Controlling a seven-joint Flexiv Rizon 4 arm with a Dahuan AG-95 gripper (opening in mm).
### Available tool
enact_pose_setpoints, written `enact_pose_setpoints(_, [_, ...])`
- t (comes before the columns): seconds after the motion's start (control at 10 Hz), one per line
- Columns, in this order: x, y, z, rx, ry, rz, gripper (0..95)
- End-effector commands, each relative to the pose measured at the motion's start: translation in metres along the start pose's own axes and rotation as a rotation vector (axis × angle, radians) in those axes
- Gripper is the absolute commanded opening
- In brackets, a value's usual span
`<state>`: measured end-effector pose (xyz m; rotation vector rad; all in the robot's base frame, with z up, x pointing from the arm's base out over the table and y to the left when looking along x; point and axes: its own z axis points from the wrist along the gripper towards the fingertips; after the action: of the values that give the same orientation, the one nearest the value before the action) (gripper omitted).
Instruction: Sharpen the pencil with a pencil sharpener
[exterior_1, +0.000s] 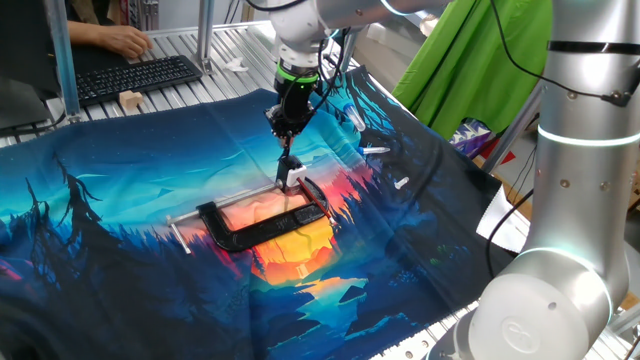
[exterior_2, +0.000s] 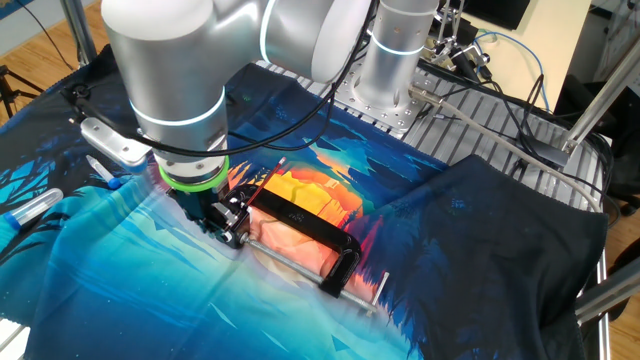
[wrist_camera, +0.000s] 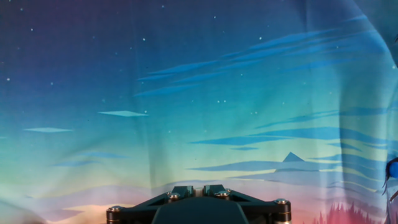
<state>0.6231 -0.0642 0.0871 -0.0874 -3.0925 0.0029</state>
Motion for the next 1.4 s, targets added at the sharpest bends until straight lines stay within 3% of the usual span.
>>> enact_pose_setpoints(0.1, [0.001,0.002,0.002,-0.014,0.004,0.02,0.0])
enact_pose_setpoints(0.9, [0.007,0.016,0.002,-0.015,0.0,0.062,0.0])
enact_pose_setpoints(1.4, [0.005,0.026,0.009,-0.014,-0.014,0.077,0.0])
